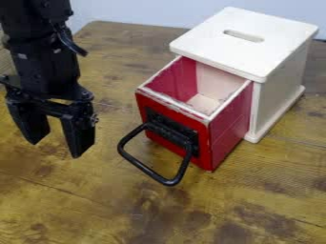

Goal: Open the drawer

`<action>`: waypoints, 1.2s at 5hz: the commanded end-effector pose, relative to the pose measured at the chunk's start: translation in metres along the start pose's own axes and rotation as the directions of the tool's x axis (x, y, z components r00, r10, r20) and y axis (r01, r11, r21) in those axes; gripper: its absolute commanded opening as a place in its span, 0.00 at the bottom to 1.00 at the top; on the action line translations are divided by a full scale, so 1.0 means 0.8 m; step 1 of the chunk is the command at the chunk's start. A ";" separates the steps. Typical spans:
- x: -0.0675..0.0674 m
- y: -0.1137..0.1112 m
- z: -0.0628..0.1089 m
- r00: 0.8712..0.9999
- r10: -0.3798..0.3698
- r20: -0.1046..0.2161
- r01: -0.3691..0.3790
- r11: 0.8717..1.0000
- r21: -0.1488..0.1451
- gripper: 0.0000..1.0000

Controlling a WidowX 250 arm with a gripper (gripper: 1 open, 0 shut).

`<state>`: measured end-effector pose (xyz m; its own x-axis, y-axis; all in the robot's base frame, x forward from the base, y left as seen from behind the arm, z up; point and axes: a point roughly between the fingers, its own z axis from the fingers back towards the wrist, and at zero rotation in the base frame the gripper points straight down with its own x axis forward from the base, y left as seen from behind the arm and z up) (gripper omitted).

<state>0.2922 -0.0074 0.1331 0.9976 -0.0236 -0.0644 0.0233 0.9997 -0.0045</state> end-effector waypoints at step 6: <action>0.060 -0.084 0.038 0.947 -0.261 0.188 0.256 0.965 0.053 1.00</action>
<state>0.3436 -0.0671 0.1308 0.9683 -0.2467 0.0391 0.2462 0.9691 0.0168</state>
